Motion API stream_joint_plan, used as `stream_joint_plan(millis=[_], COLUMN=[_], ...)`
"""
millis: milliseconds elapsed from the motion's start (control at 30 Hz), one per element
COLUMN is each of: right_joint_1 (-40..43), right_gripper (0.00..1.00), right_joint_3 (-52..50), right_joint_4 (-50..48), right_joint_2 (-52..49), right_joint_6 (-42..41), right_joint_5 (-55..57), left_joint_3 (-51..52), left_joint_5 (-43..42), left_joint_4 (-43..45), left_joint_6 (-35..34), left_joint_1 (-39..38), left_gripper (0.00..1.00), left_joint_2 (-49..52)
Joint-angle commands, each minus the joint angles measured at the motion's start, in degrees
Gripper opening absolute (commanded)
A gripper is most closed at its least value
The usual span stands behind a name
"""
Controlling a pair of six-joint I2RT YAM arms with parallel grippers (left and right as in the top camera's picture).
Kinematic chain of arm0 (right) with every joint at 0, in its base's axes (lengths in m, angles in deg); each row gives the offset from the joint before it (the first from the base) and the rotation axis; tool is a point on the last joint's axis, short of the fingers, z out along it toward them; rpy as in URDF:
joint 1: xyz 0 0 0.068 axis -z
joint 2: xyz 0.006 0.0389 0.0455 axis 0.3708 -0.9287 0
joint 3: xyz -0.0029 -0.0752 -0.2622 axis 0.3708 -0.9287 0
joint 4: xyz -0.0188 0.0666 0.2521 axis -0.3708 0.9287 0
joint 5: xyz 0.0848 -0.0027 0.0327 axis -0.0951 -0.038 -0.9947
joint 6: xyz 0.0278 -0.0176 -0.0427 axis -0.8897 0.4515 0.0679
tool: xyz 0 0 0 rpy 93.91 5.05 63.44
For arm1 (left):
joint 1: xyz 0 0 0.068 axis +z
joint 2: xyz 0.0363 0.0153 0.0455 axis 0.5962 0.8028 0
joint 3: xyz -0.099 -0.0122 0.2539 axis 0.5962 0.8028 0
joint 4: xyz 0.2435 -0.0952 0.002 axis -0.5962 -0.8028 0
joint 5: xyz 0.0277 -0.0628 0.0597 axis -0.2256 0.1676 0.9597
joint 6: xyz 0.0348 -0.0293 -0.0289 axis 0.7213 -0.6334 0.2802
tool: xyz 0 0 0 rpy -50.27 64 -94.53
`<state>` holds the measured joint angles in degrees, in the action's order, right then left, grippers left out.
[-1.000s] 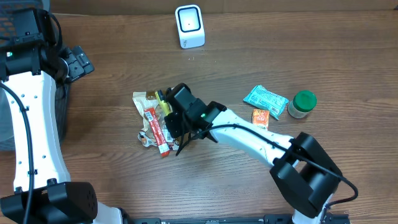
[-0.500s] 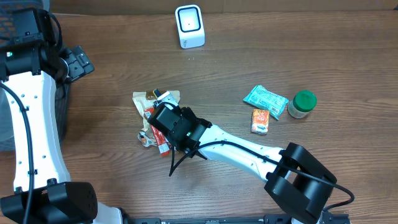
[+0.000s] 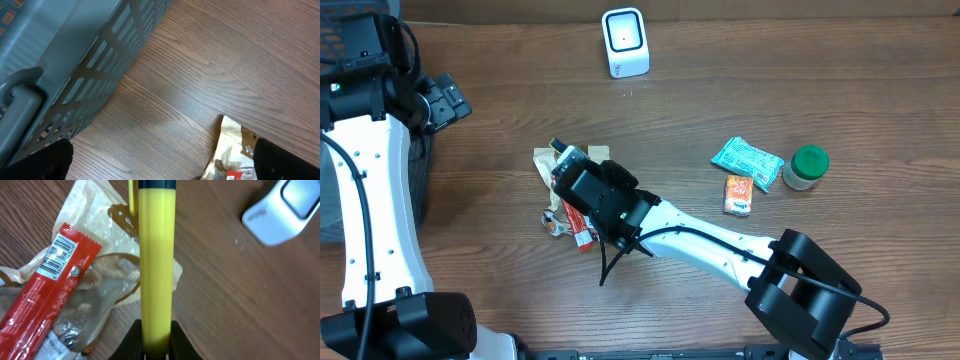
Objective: Scan the item barcode
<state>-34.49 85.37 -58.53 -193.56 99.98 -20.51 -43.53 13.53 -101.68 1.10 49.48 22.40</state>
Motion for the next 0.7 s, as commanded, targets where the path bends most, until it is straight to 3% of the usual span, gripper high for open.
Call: stream_joint_plan(millis=[0,167,667], right_joint_1=[-0.1,-0.9,-4.5], right_gripper=[0.04,0.04,0.04], right_joint_3=[0.9,0.9,0.6], right_joint_4=[-0.9,-1.4,1.7], right_joint_2=[-2.1,-4.9,-5.0], right_joint_6=[7.7,10.6,10.4], right_joint_5=[1.1,8.1,8.0], left_joint_3=[-1.1,-1.1,-1.1], left_joint_5=[0.5,0.5,0.5], left_joint_4=[0.1,0.1,0.1], left_joint_6=[0.7,0.7,0.7], left_joint_1=[0.1,0.1,0.1], left_gripper=[1.0,1.0,1.0], left_joint_2=[-1.0,-1.0,-1.0])
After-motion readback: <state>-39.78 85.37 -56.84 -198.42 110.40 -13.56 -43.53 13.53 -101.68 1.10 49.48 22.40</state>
